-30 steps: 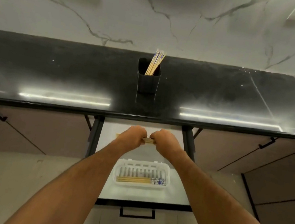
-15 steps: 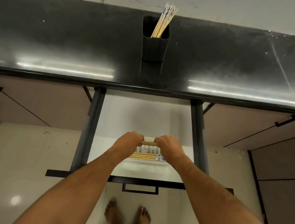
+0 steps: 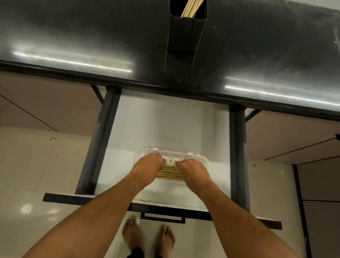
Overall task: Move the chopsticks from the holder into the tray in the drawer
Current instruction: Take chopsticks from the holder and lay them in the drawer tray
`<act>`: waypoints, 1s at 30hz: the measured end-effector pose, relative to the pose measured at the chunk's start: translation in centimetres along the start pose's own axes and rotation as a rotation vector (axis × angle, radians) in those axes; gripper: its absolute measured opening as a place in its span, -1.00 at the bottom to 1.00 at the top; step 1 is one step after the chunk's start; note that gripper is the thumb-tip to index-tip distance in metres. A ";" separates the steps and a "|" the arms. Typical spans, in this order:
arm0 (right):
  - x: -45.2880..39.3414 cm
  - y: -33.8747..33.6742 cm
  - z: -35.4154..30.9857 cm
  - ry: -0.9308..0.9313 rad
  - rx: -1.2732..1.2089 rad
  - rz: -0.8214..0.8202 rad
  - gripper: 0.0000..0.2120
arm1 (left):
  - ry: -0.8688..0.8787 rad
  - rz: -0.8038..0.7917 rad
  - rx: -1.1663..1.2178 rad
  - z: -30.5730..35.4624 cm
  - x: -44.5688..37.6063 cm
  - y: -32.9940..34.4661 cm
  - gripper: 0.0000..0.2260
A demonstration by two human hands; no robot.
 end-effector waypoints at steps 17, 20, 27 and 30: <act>-0.4 0.6 0.7 0.025 -0.057 0.130 -0.77 | -0.024 0.116 -0.051 -0.5 0.0 0.7 -0.74; -0.4 0.8 0.6 0.024 -0.041 0.127 -0.79 | -0.033 0.140 -0.034 -0.7 0.3 0.8 -0.73; -0.7 1.4 0.6 0.042 -0.027 0.095 -0.73 | -0.045 0.141 -0.002 -0.8 0.3 1.2 -0.74; -0.6 1.4 0.8 0.027 -0.048 0.112 -0.72 | -0.066 0.163 0.030 -0.7 0.4 1.0 -0.72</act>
Point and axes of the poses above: each hand's wrist, its own x-axis away from the middle knuckle, its own y-axis out of the palm, z = x × y, the point moved 2 cm from there along -x, towards the middle knuckle, and after that the axes turned 7 degrees about -x, right-handed, at the moved point
